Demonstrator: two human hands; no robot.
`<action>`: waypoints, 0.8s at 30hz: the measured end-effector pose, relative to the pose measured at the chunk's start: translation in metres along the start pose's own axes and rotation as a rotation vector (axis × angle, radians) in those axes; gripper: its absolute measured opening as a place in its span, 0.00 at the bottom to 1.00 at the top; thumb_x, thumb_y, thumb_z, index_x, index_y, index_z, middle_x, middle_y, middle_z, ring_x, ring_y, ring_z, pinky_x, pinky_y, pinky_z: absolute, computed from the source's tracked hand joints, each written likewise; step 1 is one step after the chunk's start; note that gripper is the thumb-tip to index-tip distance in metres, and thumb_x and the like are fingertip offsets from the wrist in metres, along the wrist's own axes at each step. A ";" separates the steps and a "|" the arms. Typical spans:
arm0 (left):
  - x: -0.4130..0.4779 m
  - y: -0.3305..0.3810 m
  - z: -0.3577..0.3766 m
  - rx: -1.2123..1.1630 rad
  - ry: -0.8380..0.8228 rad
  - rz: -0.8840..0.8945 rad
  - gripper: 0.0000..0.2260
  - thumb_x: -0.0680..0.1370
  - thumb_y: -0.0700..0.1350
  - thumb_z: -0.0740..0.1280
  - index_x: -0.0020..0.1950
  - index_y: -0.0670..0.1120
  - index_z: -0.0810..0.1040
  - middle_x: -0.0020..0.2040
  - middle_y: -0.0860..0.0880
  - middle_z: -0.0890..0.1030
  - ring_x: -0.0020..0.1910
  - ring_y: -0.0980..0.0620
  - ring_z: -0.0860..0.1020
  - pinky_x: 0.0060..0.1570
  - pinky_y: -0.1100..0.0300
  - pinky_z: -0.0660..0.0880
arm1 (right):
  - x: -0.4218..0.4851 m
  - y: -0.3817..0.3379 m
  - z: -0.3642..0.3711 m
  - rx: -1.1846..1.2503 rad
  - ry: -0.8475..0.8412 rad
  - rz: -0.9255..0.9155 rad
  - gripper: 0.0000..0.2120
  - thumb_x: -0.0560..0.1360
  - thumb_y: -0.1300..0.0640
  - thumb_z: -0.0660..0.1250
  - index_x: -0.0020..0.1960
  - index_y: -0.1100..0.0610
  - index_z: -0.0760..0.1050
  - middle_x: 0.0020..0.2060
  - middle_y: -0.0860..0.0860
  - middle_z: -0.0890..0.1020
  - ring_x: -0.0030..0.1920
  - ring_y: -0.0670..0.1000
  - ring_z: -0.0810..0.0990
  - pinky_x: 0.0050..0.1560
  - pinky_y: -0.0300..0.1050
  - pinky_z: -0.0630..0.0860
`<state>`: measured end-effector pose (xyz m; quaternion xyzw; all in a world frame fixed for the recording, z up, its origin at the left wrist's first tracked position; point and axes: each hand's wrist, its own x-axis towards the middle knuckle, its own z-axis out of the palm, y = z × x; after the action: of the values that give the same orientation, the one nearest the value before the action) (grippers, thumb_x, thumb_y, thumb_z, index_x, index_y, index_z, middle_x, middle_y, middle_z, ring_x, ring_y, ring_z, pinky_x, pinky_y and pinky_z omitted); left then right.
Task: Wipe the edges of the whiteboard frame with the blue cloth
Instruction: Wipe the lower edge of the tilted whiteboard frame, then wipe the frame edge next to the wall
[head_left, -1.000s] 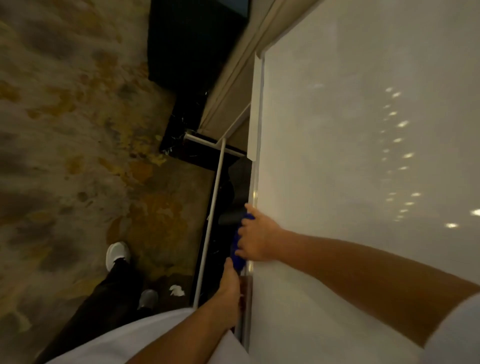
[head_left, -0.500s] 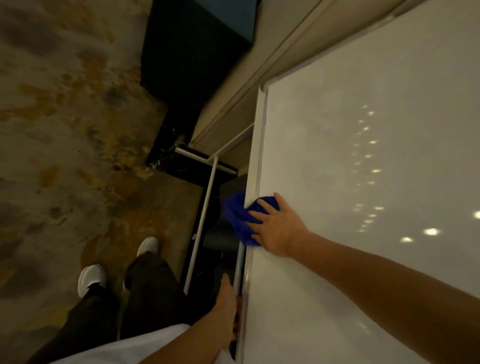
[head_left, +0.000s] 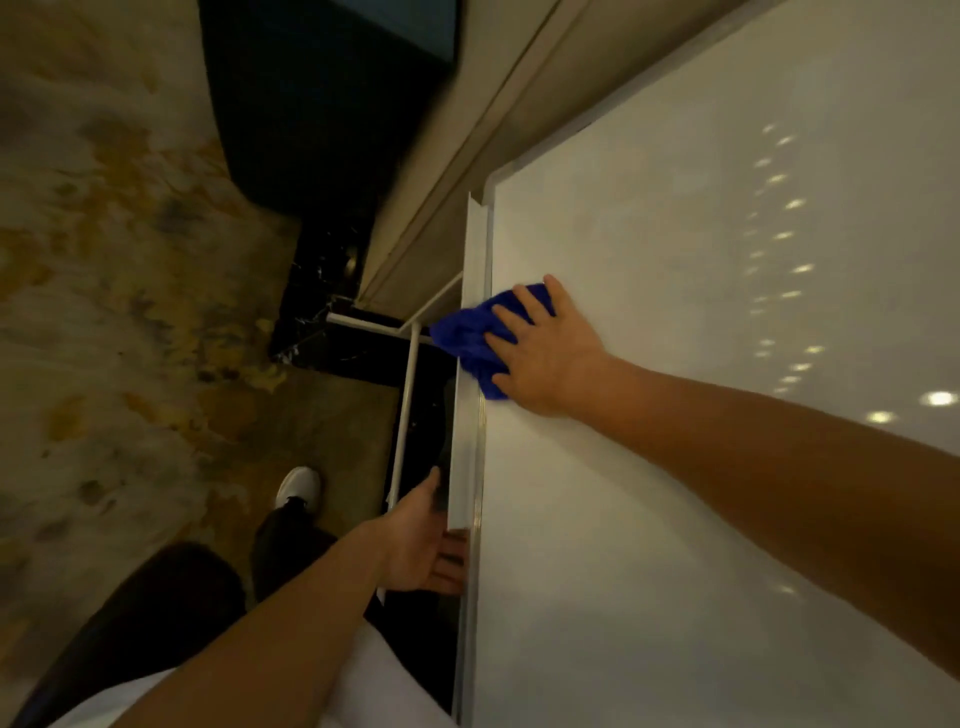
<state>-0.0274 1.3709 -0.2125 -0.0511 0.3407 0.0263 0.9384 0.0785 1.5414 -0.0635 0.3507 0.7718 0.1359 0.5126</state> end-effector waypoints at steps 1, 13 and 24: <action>0.002 0.016 0.003 -0.047 -0.015 0.036 0.46 0.71 0.76 0.46 0.67 0.41 0.75 0.61 0.37 0.80 0.58 0.38 0.79 0.63 0.44 0.72 | 0.017 0.006 -0.005 0.014 -0.007 0.047 0.34 0.80 0.33 0.40 0.81 0.49 0.43 0.81 0.55 0.45 0.79 0.63 0.39 0.72 0.68 0.32; -0.028 0.152 0.036 -0.208 0.042 0.210 0.38 0.74 0.71 0.52 0.56 0.40 0.81 0.57 0.36 0.82 0.56 0.38 0.79 0.57 0.46 0.73 | -0.036 -0.059 0.001 0.339 -0.078 -0.074 0.49 0.71 0.22 0.40 0.77 0.54 0.31 0.78 0.63 0.36 0.74 0.69 0.28 0.73 0.67 0.33; -0.031 0.209 0.023 -0.207 -0.125 0.211 0.36 0.72 0.73 0.55 0.57 0.45 0.84 0.55 0.40 0.84 0.54 0.41 0.83 0.56 0.48 0.78 | 0.120 0.050 -0.055 0.430 -0.053 0.126 0.49 0.71 0.22 0.37 0.80 0.55 0.36 0.80 0.60 0.39 0.78 0.64 0.34 0.74 0.66 0.34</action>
<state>-0.0543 1.5804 -0.1917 -0.1098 0.2806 0.1629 0.9395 0.0220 1.6670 -0.0947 0.5030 0.7459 -0.0093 0.4365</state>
